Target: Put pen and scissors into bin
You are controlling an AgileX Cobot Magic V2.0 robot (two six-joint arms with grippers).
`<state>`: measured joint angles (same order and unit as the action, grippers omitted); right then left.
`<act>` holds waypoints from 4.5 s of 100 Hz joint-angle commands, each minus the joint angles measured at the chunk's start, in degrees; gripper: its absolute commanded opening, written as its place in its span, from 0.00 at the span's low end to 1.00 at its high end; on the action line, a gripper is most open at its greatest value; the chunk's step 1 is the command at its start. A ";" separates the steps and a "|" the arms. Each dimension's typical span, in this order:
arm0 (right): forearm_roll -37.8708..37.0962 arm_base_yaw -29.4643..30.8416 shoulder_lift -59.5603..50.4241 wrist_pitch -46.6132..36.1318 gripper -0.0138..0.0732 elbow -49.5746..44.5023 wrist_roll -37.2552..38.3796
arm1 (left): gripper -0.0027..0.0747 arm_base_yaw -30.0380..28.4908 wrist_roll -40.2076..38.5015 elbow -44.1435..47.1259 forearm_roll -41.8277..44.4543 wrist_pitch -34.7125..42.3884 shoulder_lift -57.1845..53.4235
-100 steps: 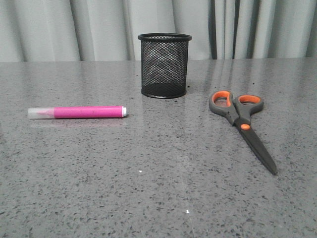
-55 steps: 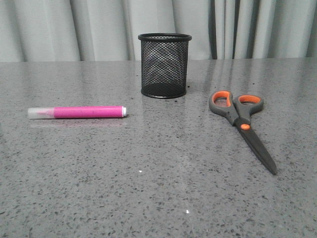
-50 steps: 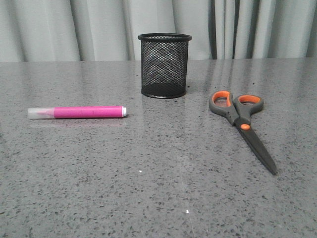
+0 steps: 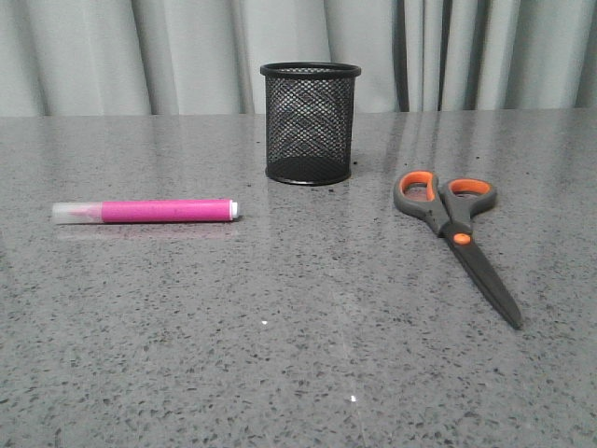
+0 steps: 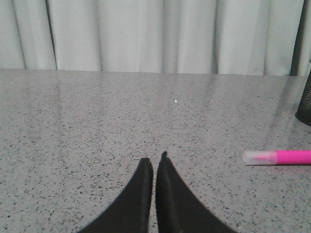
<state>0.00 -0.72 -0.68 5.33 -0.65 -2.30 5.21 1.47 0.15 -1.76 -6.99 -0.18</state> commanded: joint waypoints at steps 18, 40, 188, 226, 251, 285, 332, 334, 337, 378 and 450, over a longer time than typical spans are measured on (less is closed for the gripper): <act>4.09 -0.02 -1.05 -9.22 0.07 -0.78 -0.48 | 0.01 -0.22 -0.59 2.45 -6.50 7.34 -1.85; 16.74 -0.02 -1.05 -11.67 0.07 -0.78 -0.48 | 0.01 -0.22 -0.59 2.45 -22.42 7.68 -1.85; 16.30 -0.02 47.50 26.06 0.71 44.16 -8.69 | 0.50 3.48 40.43 -44.38 -47.09 -26.45 51.15; 16.30 -0.02 47.50 26.06 0.71 44.16 -9.73 | 0.50 3.48 77.84 -56.61 -49.03 -44.38 72.73; 16.30 -0.02 47.50 26.06 0.71 44.16 -10.69 | 0.50 5.11 86.89 -63.68 -46.99 -48.85 84.88; 16.30 -0.02 47.50 26.06 0.71 44.16 -10.97 | 0.50 12.59 88.54 -70.14 -38.19 -47.67 93.72; 16.30 -0.02 47.50 26.86 0.71 44.16 -10.97 | 0.49 12.89 88.54 -70.12 -37.78 -44.78 97.43; 16.30 -0.02 47.50 26.98 0.71 44.16 -10.97 | 0.48 12.89 88.54 -70.12 -37.61 -45.02 97.43; 16.30 -0.02 47.50 26.97 0.71 44.16 -10.97 | 0.45 12.89 88.54 -70.12 -37.16 -45.33 97.43; 16.30 -0.02 47.50 27.09 0.71 44.16 -10.97 | 0.01 12.78 83.24 -72.58 -35.47 -50.65 94.95; 16.43 -0.02 47.50 27.75 0.71 44.16 -10.97 | 0.01 24.21 110.69 -80.49 -104.19 -22.36 97.89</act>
<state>15.88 -0.80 46.71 36.13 41.24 -12.58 28.48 109.57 -77.12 -100.45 -28.99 98.02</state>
